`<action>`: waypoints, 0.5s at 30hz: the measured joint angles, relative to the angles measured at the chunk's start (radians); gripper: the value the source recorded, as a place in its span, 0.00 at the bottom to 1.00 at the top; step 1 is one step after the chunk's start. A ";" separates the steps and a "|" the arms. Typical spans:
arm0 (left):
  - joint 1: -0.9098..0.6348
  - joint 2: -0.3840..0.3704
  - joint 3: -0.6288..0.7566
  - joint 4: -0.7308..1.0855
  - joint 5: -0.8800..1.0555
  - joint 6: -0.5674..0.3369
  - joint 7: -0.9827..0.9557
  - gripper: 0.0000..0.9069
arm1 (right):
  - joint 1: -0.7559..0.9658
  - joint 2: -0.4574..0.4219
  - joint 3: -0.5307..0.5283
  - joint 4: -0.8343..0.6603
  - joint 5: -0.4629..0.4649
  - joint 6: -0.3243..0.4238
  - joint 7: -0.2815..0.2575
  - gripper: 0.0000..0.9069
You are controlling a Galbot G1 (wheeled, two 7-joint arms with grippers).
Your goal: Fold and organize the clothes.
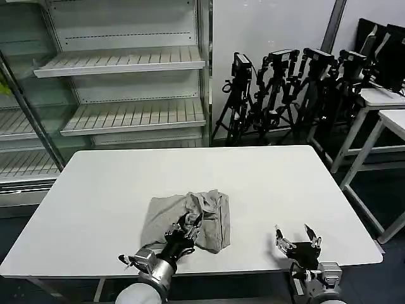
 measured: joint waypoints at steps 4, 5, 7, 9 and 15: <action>0.017 -0.003 0.020 -0.015 0.013 -0.007 0.002 0.04 | -0.006 0.000 0.004 0.003 0.000 0.001 0.001 1.00; 0.021 -0.005 0.025 -0.017 0.018 -0.009 0.002 0.06 | -0.007 0.000 0.005 0.006 0.000 0.001 0.001 1.00; 0.028 -0.010 0.040 -0.017 0.026 -0.012 0.002 0.06 | -0.007 0.001 0.005 0.009 0.000 0.001 0.002 1.00; 0.032 -0.014 0.051 -0.017 0.032 -0.014 0.003 0.06 | -0.009 0.001 0.007 0.012 0.000 0.001 0.002 1.00; 0.036 -0.027 0.087 -0.007 0.037 -0.015 0.007 0.06 | -0.012 0.002 0.009 0.013 -0.002 0.001 0.002 1.00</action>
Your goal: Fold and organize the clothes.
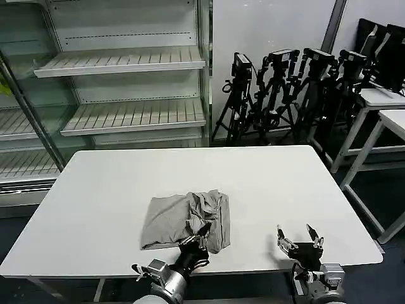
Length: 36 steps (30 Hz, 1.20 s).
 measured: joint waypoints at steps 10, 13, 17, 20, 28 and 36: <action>0.028 -0.017 0.028 -0.038 0.043 -0.007 -0.015 1.00 | 0.010 -0.004 0.007 -0.005 0.006 -0.003 0.001 1.00; 0.047 -0.010 0.010 -0.086 0.071 -0.007 -0.026 1.00 | 0.012 -0.008 0.011 -0.009 0.009 -0.003 0.001 1.00; 0.081 0.010 -0.027 -0.148 0.134 -0.017 -0.046 1.00 | 0.019 -0.011 0.009 -0.017 0.012 -0.003 0.000 1.00; 0.105 0.028 -0.055 -0.178 0.183 -0.022 -0.049 1.00 | 0.028 -0.011 0.002 -0.025 0.012 -0.006 0.001 1.00; 0.115 0.051 -0.078 -0.178 0.275 -0.013 -0.030 1.00 | 0.049 -0.013 -0.014 -0.039 0.013 -0.013 0.004 1.00; 0.090 0.059 -0.071 -0.111 0.297 0.010 0.005 1.00 | 0.044 -0.021 -0.003 -0.041 0.018 -0.013 0.003 1.00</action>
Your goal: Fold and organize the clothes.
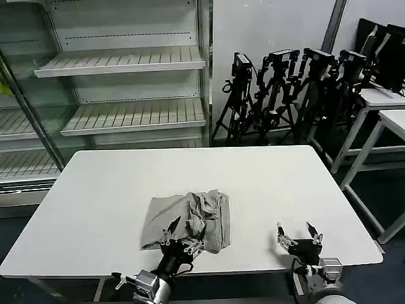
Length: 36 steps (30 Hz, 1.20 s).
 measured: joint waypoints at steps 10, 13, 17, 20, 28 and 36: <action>-0.035 -0.001 0.015 0.054 0.002 0.002 0.025 0.02 | 0.002 0.005 -0.003 -0.004 -0.002 0.000 0.002 1.00; -0.037 -0.005 0.018 0.062 -0.001 0.001 0.026 0.02 | 0.001 0.008 -0.004 -0.003 -0.003 -0.002 0.003 1.00; -0.044 -0.003 0.026 0.077 -0.010 -0.006 0.027 0.02 | -0.005 0.011 -0.003 0.002 -0.006 -0.003 0.004 1.00; -0.044 0.000 0.031 0.087 -0.013 -0.011 0.027 0.02 | -0.007 0.014 0.000 0.006 -0.006 -0.003 0.005 1.00; -0.036 -0.003 0.042 0.096 -0.032 -0.011 0.037 0.02 | -0.022 0.025 0.009 0.022 -0.010 -0.004 0.005 1.00; -0.023 0.001 0.051 0.081 -0.050 0.005 0.055 1.00 | -0.016 0.035 0.001 0.030 -0.013 -0.011 0.007 1.00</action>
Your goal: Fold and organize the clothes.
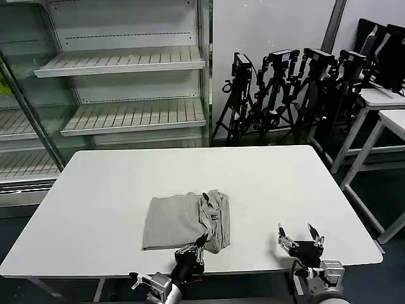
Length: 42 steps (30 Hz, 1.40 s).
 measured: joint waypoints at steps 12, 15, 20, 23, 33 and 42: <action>0.035 0.056 -0.172 -0.163 -0.147 0.071 -0.053 1.00 | 0.019 0.006 -0.021 -0.014 0.000 -0.004 -0.001 1.00; 0.044 0.082 -0.262 -0.181 -0.222 0.110 -0.074 1.00 | 0.024 0.001 -0.030 -0.016 0.000 -0.008 -0.001 1.00; 0.067 0.145 -0.416 -0.190 -0.403 0.174 -0.102 1.00 | 0.035 -0.006 -0.044 -0.025 0.002 -0.010 -0.001 1.00; 0.071 0.185 -0.477 -0.181 -0.508 0.200 -0.110 1.00 | 0.042 -0.009 -0.051 -0.028 0.002 -0.012 0.000 1.00; 0.028 0.232 -0.520 -0.084 -0.824 0.250 -0.110 1.00 | 0.035 -0.010 -0.058 -0.030 -0.001 -0.012 0.001 1.00; -0.058 0.194 -0.473 0.031 -0.972 0.266 -0.093 1.00 | 0.013 -0.023 -0.032 -0.020 0.003 -0.009 0.000 1.00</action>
